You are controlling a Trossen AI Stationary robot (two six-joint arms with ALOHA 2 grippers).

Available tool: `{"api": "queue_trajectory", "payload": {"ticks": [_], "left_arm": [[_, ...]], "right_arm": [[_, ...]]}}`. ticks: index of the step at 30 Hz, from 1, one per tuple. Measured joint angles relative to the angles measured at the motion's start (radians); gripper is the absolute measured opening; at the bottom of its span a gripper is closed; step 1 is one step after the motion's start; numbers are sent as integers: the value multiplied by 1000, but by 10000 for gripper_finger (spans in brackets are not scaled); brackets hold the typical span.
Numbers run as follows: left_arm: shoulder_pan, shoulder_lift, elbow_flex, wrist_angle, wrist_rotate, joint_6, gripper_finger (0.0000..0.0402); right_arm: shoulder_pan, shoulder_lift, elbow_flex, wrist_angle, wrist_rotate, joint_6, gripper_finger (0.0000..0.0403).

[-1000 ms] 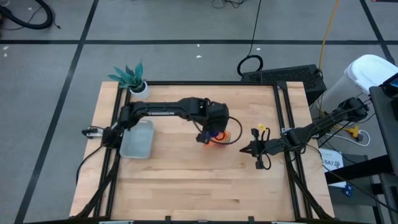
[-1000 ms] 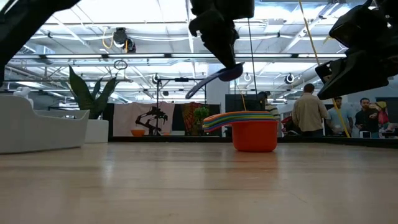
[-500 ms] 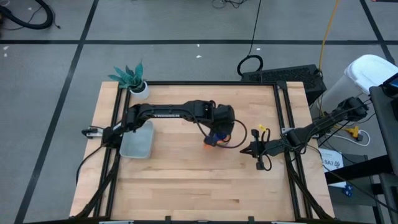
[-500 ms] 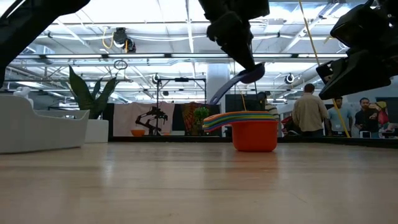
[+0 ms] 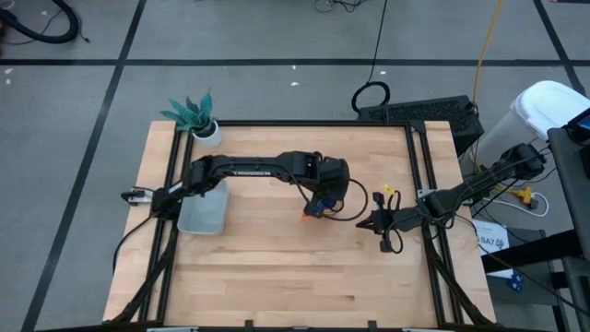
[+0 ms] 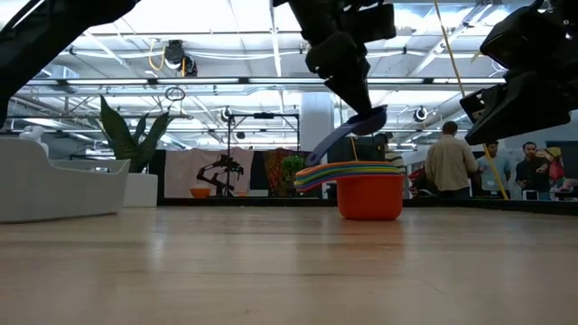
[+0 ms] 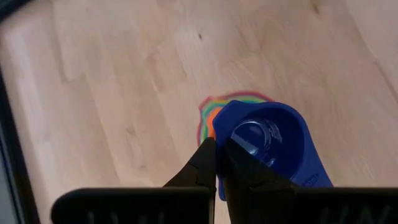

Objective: Nest measuring cups in basket
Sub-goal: Stack the dark blue measuring cup on top of the orange measuring cup, then put the stacked measuring cups into the gray bin

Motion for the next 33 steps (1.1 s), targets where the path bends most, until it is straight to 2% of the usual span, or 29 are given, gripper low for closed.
{"api": "queue_trajectory", "payload": {"ticks": [19,27,33], "left_arm": [[0,18,-1,6,-8,-14,16],[0,17,-1,14,-21,-14,51],[0,17,-1,14,-44,-14,61]], "right_arm": [[3,0,0,-7,-23,40,0],[30,0,0,-7,-22,45,0],[32,0,0,-7,-21,48,0]]}}
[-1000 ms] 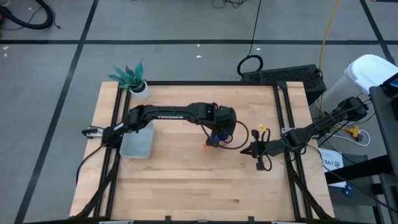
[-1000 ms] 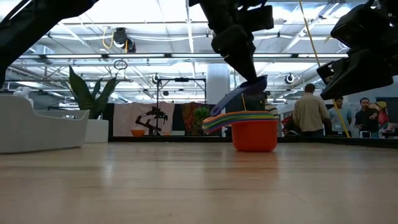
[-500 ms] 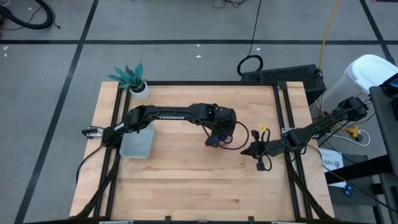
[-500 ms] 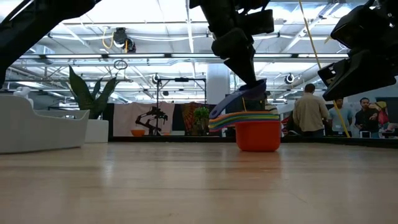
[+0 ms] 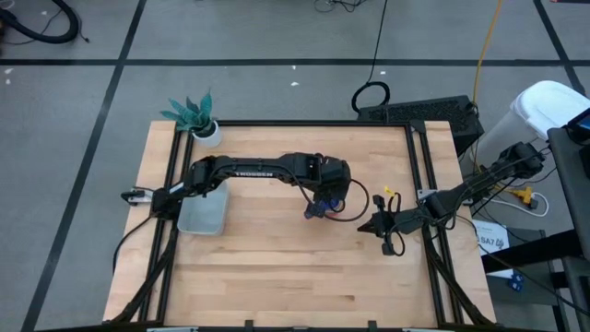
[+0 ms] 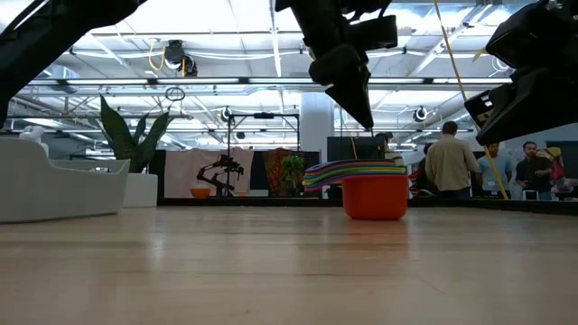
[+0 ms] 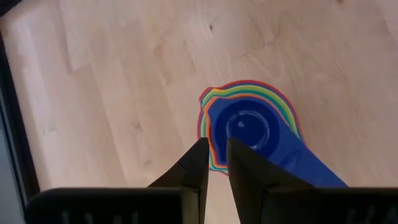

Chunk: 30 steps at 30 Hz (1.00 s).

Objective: Nest measuring cups in basket
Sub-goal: Put the stacked measuring cups into the gray bin

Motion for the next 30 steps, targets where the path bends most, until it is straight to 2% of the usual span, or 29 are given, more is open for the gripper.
{"api": "queue_trajectory", "payload": {"ticks": [10,15,20,25,30], "left_arm": [[0,0,0,-14,-65,-35,62],[0,-1,0,-70,-80,-88,63],[-20,-4,17,-95,-103,-196,63],[-57,-9,110,-171,-103,-343,64],[-88,-30,113,-224,-130,-565,103]], "right_arm": [[0,0,0,-2,3,21,0],[0,0,0,-64,63,74,0],[0,0,-1,-138,85,118,0],[0,0,-1,-142,85,120,6],[-1,0,-1,-143,110,103,33]]}}
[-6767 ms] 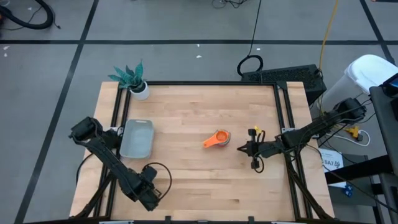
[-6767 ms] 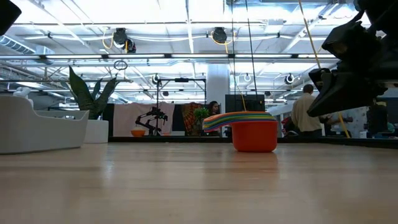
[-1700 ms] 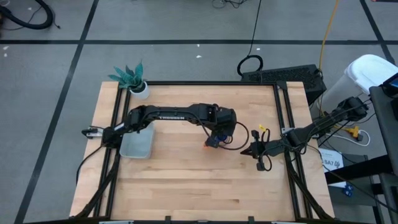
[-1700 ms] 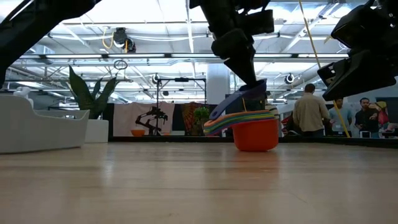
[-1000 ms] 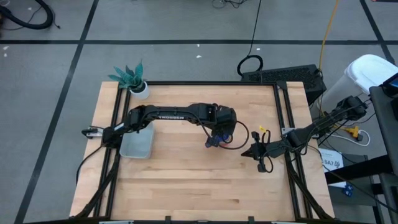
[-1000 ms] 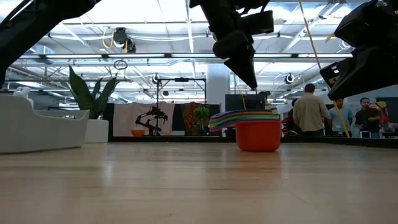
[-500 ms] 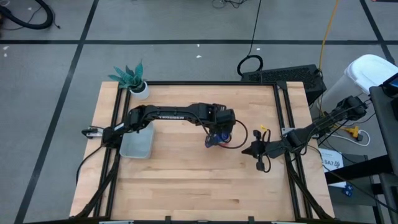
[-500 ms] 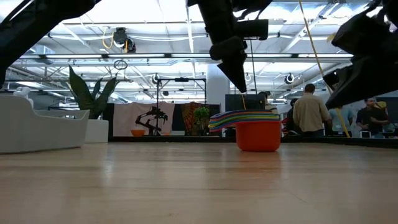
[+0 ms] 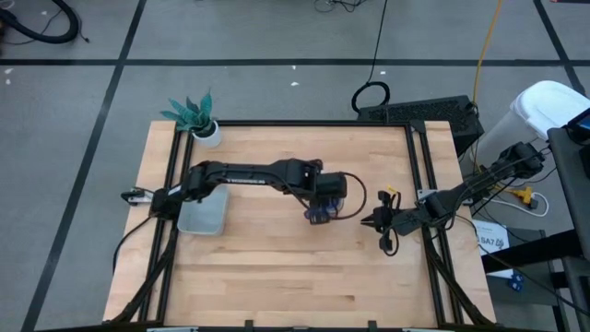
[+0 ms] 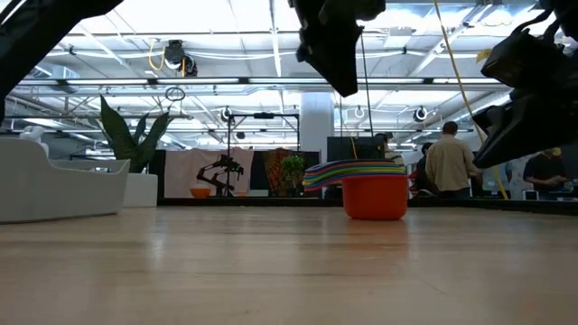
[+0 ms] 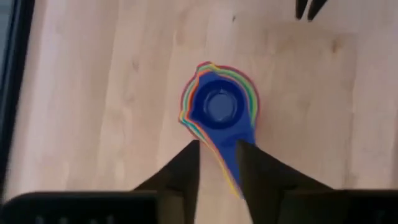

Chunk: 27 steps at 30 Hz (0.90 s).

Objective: Nest measuring cups in basket
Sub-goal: Put the stacked measuring cups into the gray bin

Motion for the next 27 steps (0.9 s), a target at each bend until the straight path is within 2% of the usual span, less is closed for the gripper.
{"api": "queue_trajectory", "payload": {"ticks": [4,9,15,21,27], "left_arm": [[-25,-1,0,-52,-19,-133,160],[-43,2,-37,-54,-44,-210,238],[-43,2,-118,-6,-20,-285,316],[-43,6,-219,58,5,-301,358],[-36,6,-271,132,6,-288,372]], "right_arm": [[-2,0,0,3,2,-3,55],[-2,0,0,-2,1,-5,75],[-2,0,0,-7,-1,-6,84],[-2,0,0,-12,-2,-6,84],[-2,0,0,-27,-2,-5,84]]}}
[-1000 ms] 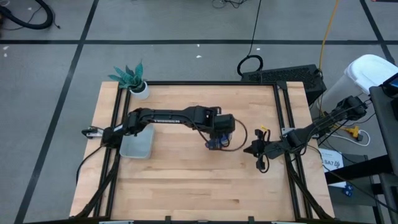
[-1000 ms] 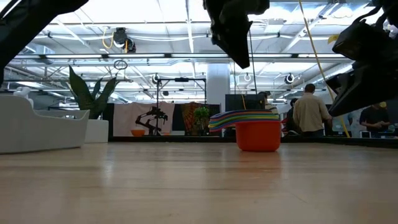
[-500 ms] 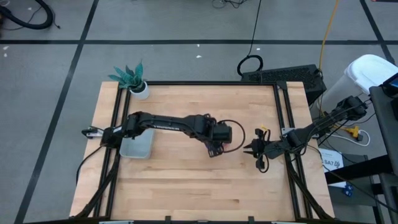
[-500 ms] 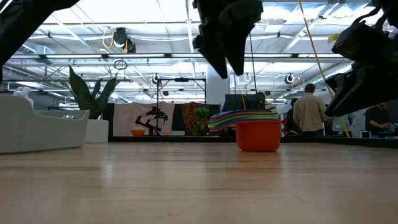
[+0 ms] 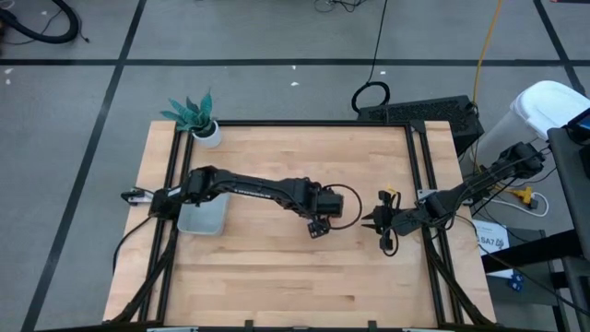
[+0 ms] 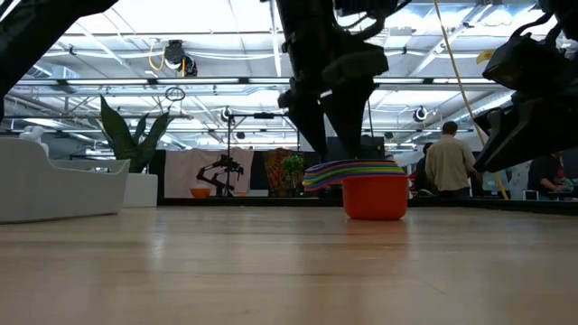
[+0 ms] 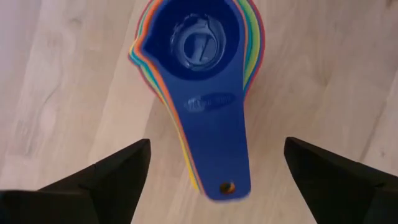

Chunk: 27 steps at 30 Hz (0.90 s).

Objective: Nest measuring cups in basket
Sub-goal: Put the stacked measuring cups into the gray bin

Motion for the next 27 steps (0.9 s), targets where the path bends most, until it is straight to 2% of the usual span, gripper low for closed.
{"api": "queue_trajectory", "payload": {"ticks": [12,27], "left_arm": [[21,0,-70,67,29,45,356],[37,0,-105,120,29,83,367]], "right_arm": [[0,0,0,-10,-1,31,84],[0,0,0,-10,-4,55,84]]}}
